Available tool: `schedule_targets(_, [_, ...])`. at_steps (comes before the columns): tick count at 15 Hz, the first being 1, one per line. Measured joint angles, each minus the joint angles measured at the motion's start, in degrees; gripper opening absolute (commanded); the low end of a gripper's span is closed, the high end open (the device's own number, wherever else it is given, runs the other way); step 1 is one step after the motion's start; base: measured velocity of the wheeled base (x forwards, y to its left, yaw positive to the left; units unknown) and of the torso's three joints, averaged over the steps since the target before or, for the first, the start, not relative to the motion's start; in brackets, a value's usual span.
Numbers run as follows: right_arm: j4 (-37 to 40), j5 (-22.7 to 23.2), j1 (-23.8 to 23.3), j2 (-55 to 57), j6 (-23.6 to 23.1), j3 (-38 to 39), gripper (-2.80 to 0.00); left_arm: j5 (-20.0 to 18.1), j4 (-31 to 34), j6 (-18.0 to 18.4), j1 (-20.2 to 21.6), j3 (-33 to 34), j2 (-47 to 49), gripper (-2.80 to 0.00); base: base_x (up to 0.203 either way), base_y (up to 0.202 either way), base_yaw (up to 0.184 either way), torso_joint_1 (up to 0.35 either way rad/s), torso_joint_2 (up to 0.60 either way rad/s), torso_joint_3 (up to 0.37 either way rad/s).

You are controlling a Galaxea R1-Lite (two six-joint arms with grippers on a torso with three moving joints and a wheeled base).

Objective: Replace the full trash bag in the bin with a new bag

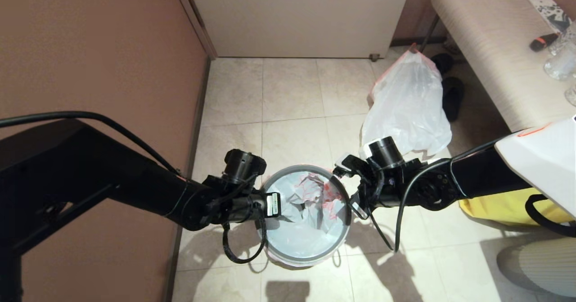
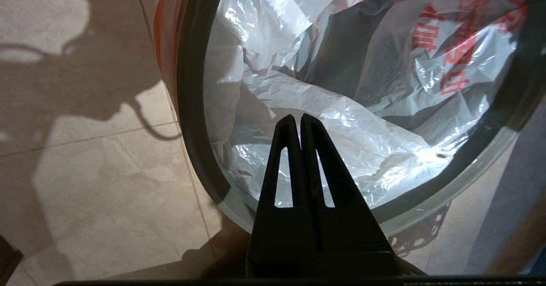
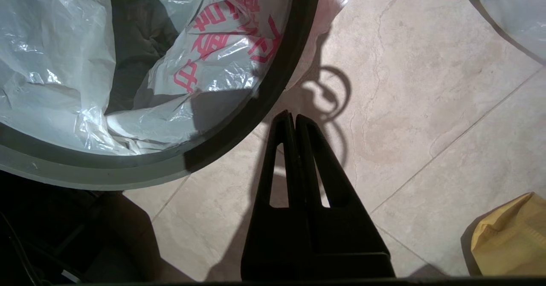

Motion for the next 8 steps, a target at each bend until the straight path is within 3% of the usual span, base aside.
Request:
schedule_targets(3, [-0.4,0.0,-0.1,-1.0,0.3,0.1,-2.80,0.5,1.9,0.1,-0.4,0.3,-3.0,-2.80,0.000,0.000,0.000,0.000,0.00,0.000])
schedule_targets(6, [-0.4,0.1,-0.1,-1.3,0.3,0.1,-2.80,5.4,1.9,0.2,-1.4,0.1,-4.3,-2.80,0.000,0.000,0.000,0.000,0.00,0.000])
schedule_targets(8, [-0.4,0.2,-0.1,-1.3,0.3,0.2,-2.80,5.7,1.7,0.2,-1.3,0.1,-4.7,-2.80,0.000,0.000,0.000,0.000,0.00,0.000])
